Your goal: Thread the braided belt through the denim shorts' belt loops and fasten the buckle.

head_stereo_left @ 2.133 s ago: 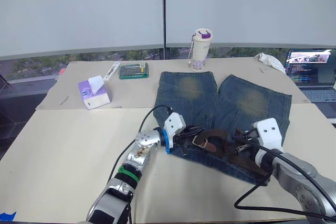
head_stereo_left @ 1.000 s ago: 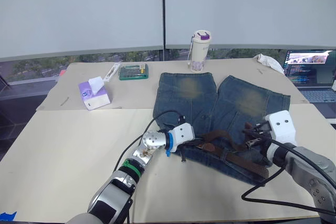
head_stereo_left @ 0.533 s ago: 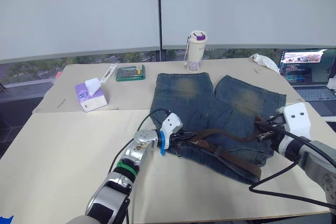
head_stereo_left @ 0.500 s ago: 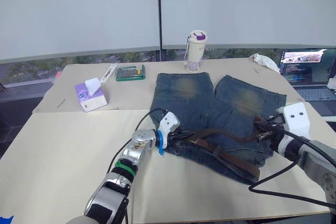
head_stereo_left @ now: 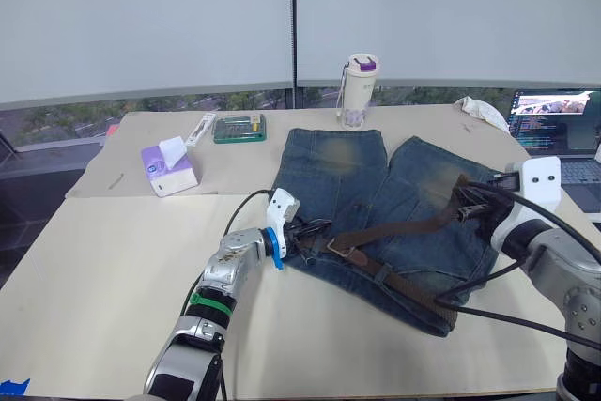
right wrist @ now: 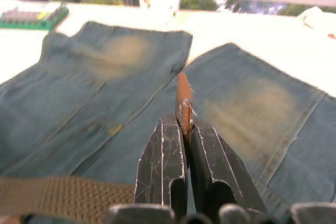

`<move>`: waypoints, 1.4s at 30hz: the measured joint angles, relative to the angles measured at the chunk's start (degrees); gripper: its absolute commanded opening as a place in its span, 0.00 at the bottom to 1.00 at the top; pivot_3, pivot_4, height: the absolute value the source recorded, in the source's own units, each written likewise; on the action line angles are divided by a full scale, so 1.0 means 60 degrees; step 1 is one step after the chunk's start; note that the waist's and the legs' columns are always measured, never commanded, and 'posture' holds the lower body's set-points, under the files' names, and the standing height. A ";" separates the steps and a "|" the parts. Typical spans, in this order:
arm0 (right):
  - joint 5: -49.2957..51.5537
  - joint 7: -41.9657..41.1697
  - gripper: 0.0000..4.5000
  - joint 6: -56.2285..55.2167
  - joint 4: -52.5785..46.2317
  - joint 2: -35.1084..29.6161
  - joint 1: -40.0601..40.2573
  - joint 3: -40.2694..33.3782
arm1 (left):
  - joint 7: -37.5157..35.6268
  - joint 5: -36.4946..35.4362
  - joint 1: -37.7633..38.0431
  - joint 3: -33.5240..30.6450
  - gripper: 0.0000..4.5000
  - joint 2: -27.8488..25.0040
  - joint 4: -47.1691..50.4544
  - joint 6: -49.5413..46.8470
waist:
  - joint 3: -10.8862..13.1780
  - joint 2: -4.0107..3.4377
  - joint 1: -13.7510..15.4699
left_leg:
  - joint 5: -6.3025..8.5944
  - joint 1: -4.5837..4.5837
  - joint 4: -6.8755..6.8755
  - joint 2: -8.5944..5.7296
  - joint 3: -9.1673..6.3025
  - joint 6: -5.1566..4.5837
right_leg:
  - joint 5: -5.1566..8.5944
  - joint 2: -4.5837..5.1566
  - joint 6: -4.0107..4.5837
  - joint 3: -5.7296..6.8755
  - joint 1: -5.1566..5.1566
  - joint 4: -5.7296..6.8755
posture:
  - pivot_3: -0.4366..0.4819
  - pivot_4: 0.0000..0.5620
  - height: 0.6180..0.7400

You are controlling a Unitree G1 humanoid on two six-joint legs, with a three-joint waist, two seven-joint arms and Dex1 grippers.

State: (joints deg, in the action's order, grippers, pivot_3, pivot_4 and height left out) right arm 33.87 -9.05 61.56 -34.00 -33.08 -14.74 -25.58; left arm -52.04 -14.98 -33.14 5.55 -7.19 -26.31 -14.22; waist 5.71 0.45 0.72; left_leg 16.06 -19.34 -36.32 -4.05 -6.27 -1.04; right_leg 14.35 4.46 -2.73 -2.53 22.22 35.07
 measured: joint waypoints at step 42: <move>-0.0166 -0.0286 0.00 -0.0006 -0.0260 0.0024 0.0669 0.0389 | -0.1135 0.0286 0.0004 0.1851 0.00 -0.0446 0.0858 -0.3249 | 0.0004 0.0006 -0.0004 | 0.0003 0.0005 -0.0004 -0.0002 0.0001 -0.0005 | 0.0000 0.0000 0.0000 0.0001 -0.0011 -0.0003 | 0.48 0.27 1.00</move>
State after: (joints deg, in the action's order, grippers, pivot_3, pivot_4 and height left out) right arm 32.87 -10.76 61.52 -35.56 -32.94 -10.73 -23.25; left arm -58.86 -13.26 -33.12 16.65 -9.87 -21.16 -33.72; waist 5.74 0.49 0.70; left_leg 16.08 -19.31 -36.34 -4.07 -6.26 -1.08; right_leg 14.35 4.46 -2.73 -2.52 22.16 35.06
